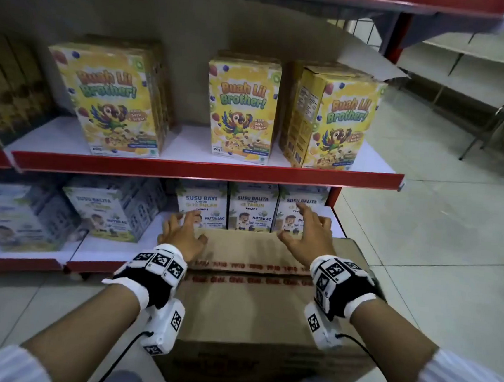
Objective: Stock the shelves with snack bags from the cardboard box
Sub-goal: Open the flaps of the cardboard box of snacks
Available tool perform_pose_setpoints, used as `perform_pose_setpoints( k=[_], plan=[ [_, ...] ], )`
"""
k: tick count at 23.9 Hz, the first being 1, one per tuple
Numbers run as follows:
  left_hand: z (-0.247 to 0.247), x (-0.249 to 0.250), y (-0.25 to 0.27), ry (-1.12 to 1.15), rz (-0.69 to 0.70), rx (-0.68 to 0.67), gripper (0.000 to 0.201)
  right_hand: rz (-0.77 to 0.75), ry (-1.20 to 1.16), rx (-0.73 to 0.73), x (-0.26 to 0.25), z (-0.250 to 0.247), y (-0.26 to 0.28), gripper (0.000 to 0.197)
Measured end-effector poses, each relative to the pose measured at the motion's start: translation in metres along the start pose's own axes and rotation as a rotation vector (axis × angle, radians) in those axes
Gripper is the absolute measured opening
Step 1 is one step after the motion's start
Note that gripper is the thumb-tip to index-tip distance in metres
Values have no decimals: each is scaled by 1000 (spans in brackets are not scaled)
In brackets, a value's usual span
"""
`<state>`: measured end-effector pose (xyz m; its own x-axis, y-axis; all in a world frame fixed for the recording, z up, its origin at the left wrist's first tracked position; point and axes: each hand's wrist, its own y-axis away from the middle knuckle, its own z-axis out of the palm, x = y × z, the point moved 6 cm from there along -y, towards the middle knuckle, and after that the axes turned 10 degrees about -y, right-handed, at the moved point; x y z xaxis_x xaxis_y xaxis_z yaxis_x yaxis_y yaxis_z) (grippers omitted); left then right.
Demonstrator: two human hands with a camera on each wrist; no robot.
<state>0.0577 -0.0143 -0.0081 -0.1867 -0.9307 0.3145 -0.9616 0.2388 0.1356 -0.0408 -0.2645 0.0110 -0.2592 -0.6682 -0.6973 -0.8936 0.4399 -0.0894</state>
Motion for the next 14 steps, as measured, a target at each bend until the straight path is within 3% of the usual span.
perform_pose_setpoints(
  k=[3,10,14],
  plan=[
    [20,-20,16,22,-90,-85,51,52,20,-44,19,3,25,75],
    [49,-57,32,148,-146,-113,66,183,129,-39,86,9,78,67],
    [67,-69,33,360,-91,-154,45,309,171,87,124,-9,92,75]
  ],
)
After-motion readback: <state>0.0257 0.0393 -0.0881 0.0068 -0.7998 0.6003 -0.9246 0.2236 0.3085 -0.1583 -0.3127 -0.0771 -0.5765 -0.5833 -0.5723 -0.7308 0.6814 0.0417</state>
